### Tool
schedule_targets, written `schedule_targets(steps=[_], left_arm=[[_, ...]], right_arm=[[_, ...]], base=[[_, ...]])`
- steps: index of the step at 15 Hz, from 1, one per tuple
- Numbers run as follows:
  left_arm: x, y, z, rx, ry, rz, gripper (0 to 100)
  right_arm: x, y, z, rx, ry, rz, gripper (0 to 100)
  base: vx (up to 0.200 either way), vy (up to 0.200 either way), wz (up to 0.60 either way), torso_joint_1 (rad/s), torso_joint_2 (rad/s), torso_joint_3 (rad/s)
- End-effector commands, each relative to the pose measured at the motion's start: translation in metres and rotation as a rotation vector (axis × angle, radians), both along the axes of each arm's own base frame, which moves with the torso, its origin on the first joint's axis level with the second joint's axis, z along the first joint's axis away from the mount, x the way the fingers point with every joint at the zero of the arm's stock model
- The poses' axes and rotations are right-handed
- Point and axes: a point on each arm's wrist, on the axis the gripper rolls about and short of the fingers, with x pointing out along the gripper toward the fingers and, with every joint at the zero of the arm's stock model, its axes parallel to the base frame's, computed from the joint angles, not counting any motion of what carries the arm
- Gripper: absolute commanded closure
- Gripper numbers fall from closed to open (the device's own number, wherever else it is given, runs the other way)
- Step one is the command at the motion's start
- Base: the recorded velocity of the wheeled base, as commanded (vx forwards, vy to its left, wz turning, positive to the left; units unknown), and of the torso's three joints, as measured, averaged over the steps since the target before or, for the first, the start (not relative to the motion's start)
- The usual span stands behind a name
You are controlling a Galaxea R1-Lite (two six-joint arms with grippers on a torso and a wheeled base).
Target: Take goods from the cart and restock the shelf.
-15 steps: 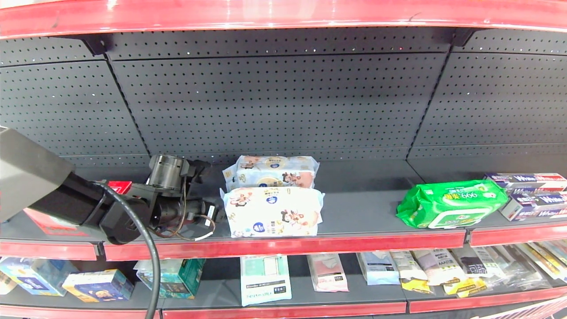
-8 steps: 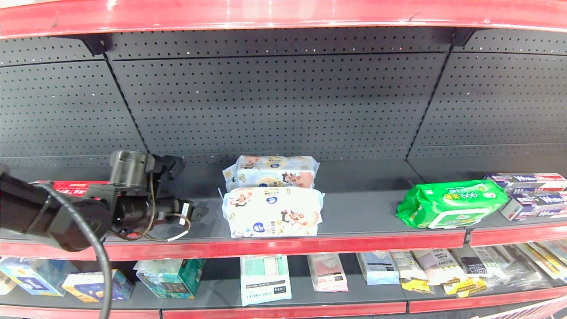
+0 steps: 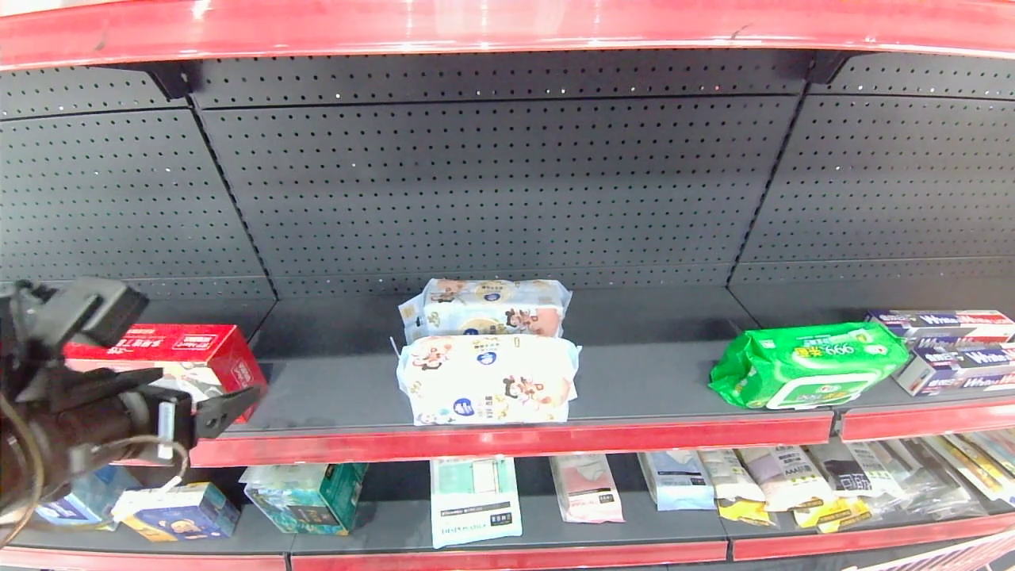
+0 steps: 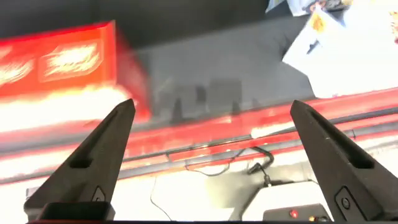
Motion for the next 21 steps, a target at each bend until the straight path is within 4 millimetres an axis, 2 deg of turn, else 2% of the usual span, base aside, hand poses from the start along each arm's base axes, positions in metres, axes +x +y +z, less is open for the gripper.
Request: schedule_targets(steps=[1,5,6,8,9,10,15,17,18,19,21], left_arm=[[-0.097,0.01,-0.018,-0.025,-0.184,-0.027,0],[-0.165,0.011,-0.035,-0.064,-0.275,-0.088,0],[-0.172,0.011,-0.039,-0.063,-0.287,-0.089,0],[-0.2,0.011,-0.06,-0.061,-0.365,-0.097,0],[-0.2,0.011,-0.06,-0.061,-0.365,-0.097,0],[-0.212,0.011,-0.075,-0.041,-0.349,-0.095,0],[-0.207,0.018,-0.083,-0.01,-0.343,0.229,0],[-0.202,0.017,-0.085,-0.011,-0.391,0.16,0],[-0.195,0.013,-0.089,-0.061,-0.47,-0.021,0],[-0.192,0.011,-0.091,-0.08,-0.523,-0.081,0],[-0.191,0.013,-0.091,-0.069,-0.523,-0.005,0]], right_arm=[[0.0,0.0,0.0,0.0,0.002,0.0,0],[0.0,0.0,0.0,0.0,0.002,0.0,0],[0.0,0.0,0.0,0.0,0.002,0.0,0],[0.0,0.0,0.0,0.0,0.002,0.001,0],[0.0,0.0,0.0,0.0,0.002,0.001,0],[0.0,0.0,0.0,0.0,0.002,0.0,0],[0.0,0.0,0.0,0.0,0.002,0.0,0],[0.0,0.0,0.0,0.0,0.001,0.001,0],[0.0,0.0,0.0,0.0,0.001,0.001,0],[0.0,0.0,0.0,0.0,0.002,0.001,0],[0.0,0.0,0.0,0.0,0.002,0.0,0]], base=[[0.0,0.0,0.0,0.0,0.0,0.0],[0.0,0.0,0.0,0.0,0.0,0.0],[0.0,0.0,0.0,0.0,0.0,0.0],[0.0,0.0,0.0,0.0,0.0,0.0],[0.0,0.0,0.0,0.0,0.0,0.0],[0.0,0.0,0.0,0.0,0.0,0.0],[0.0,0.0,0.0,0.0,0.0,0.0],[0.0,0.0,0.0,0.0,0.0,0.0],[0.0,0.0,0.0,0.0,0.0,0.0],[0.0,0.0,0.0,0.0,0.0,0.0],[0.0,0.0,0.0,0.0,0.0,0.0]])
